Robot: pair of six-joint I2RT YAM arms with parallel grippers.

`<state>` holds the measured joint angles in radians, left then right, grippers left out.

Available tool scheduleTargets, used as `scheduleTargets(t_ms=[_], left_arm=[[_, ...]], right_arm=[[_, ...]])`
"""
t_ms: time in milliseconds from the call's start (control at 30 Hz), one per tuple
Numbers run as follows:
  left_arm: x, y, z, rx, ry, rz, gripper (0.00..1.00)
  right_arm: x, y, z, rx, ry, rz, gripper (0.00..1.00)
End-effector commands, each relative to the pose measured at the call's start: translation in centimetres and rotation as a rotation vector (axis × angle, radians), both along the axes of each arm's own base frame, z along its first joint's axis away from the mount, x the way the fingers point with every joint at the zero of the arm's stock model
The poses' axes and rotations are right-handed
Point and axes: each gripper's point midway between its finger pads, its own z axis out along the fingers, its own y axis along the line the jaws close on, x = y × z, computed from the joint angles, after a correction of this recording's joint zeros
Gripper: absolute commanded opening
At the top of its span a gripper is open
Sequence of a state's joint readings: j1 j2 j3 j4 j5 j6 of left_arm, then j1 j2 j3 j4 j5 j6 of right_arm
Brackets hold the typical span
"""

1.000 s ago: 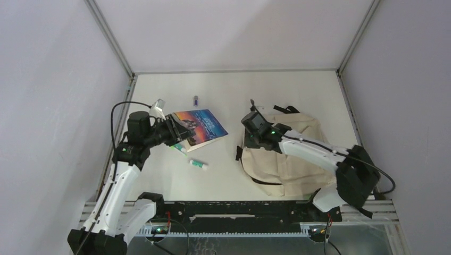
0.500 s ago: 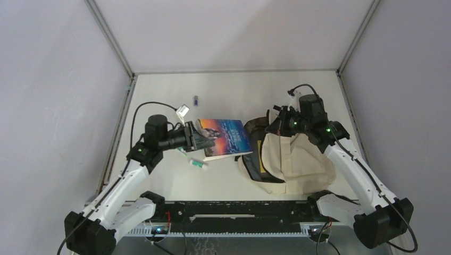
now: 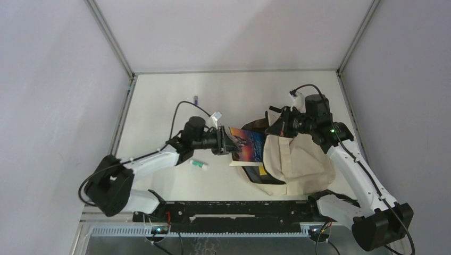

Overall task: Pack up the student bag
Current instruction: Place the book in the student bag.

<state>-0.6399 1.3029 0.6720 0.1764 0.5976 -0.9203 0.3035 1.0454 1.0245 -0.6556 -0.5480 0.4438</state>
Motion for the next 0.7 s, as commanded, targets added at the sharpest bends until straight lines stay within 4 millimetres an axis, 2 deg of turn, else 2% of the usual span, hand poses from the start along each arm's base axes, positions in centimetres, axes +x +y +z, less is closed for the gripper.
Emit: scheduleTargets(t_ms=[0,133,300,367,467,500,600,667], left_arm=[[0.3,-4.9,8.2,-0.275,-0.175,-0.101,0.0],[0.1,-7.6,7.6,-0.306,-0.13,-0.136,0.0],[1.1,-11.2,5.5,-0.277,-0.068,-0.151,0.0],[1.6,-12.5,4.0,-0.261,-0.026,-0.16,0.0],[1.7,-13.9,3.3,-0.273,0.0,-0.184,0.0],[1.7,-14.3,3.1,-0.271,0.008,-0.19,0.03],[1.7,-14.9,2.1,-0.262,0.048,-0.206,0.51],[1.6,-14.5,1.3,-0.229,0.045,-0.201,0.68]], right_arm=[[0.0,1.0,3.0,0.09,-0.101,0.043,0.0],[-0.1,1.0,3.4,0.096,-0.111,0.036,0.0],[0.1,0.7,3.2,0.087,-0.108,0.009,0.0],[0.1,0.7,3.3,0.092,-0.109,0.002,0.0],[0.1,0.5,3.3,0.093,-0.11,-0.015,0.0],[0.2,0.4,3.3,0.09,-0.113,-0.02,0.0],[0.3,0.2,3.3,0.082,-0.117,-0.037,0.0],[0.4,-0.1,3.0,0.066,-0.112,-0.055,0.0]])
